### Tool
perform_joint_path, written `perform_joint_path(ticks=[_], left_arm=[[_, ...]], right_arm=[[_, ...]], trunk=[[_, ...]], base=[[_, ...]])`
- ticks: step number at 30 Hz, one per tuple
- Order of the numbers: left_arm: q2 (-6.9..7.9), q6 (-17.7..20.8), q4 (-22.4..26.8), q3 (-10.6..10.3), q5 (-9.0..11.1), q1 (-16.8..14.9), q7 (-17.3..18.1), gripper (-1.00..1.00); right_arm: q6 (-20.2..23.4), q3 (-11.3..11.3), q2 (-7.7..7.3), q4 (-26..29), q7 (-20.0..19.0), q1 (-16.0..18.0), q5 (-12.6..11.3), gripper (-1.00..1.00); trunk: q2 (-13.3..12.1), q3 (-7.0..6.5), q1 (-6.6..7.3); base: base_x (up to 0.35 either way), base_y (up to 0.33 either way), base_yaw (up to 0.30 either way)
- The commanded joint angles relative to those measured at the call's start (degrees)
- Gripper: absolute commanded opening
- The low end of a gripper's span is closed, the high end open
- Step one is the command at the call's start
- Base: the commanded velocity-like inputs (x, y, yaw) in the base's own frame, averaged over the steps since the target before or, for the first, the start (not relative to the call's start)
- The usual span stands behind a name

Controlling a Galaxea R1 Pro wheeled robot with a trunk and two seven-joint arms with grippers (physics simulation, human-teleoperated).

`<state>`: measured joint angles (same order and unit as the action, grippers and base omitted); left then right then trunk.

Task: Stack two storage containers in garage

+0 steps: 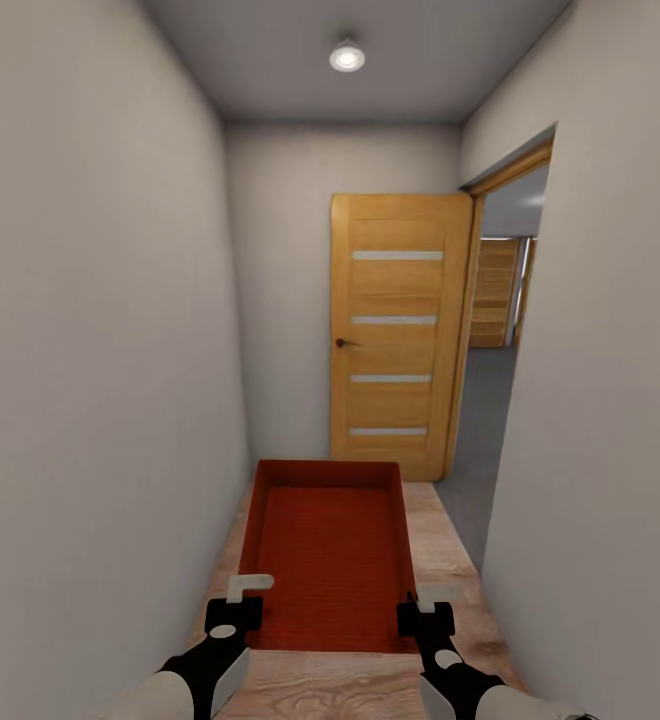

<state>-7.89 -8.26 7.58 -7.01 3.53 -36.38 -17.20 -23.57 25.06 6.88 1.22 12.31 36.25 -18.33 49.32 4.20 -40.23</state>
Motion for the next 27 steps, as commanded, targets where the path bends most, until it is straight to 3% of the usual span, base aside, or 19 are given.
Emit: perform_joint_path(ticks=[1, 27], left_arm=[[-0.02, -0.35, 0.07, 3.05, -0.28, -0.09, -0.91, -1.0], [-0.02, -0.33, 0.07, 3.05, -0.27, -0.09, -0.91, -1.0]], right_arm=[[0.1, -0.98, 0.06, 0.01, 0.0, 0.04, 0.32, -1.0], [0.1, -0.98, 0.06, 0.01, 0.0, 0.03, 0.32, -1.0]], trunk=[[0.07, 0.09, -0.04], [0.07, 0.09, -0.04]], base=[[0.324, 0.0, 0.0], [0.324, 0.0, 0.0]])
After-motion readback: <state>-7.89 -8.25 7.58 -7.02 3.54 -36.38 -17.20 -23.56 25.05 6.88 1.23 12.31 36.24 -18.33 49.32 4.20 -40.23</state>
